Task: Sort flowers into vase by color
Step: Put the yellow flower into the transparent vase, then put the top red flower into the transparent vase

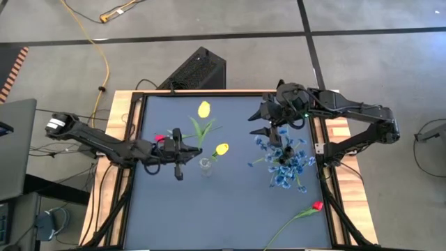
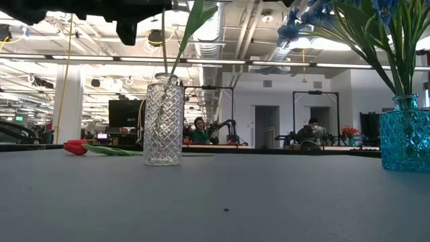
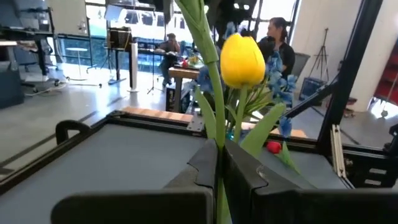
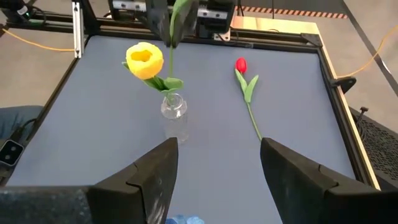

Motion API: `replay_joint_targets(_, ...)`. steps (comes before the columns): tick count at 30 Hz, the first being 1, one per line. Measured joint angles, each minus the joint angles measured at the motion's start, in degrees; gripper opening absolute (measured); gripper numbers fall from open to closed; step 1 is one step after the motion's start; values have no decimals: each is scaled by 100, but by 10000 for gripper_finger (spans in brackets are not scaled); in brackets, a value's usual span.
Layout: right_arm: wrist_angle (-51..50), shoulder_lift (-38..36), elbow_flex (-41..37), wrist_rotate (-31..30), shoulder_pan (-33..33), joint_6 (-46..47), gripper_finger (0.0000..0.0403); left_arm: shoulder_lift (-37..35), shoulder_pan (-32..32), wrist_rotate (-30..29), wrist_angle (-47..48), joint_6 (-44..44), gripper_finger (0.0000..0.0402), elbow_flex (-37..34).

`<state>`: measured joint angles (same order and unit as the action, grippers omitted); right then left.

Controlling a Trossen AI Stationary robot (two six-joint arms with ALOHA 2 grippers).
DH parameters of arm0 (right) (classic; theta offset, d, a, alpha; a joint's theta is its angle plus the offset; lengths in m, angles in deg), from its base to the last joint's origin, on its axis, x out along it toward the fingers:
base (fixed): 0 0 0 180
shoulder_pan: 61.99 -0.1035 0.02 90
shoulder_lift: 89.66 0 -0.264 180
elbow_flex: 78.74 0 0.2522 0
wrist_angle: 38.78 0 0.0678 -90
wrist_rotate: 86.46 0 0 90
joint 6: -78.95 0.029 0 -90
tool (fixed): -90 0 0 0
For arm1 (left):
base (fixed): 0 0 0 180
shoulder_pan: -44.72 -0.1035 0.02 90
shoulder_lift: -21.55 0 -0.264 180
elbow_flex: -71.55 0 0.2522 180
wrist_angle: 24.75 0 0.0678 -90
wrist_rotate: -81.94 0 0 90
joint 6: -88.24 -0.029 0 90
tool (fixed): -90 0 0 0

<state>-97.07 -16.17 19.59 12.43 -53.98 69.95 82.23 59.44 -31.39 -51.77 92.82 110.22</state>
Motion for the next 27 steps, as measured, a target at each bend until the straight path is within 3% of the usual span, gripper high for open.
replay_joint_targets(6, 0, 0, 0, 0, 0, 65, 254, 523, 0, -160, -235, -31, 0, 0)
replay_joint_targets(15, -50, 0, -2, -1, 0, 115, 254, 683, 0, -313, -132, 203, 4, 2)
replay_joint_targets(27, -52, 0, -4, -2, 0, 117, 254, 630, 13, -258, 453, 52, 73, 4)
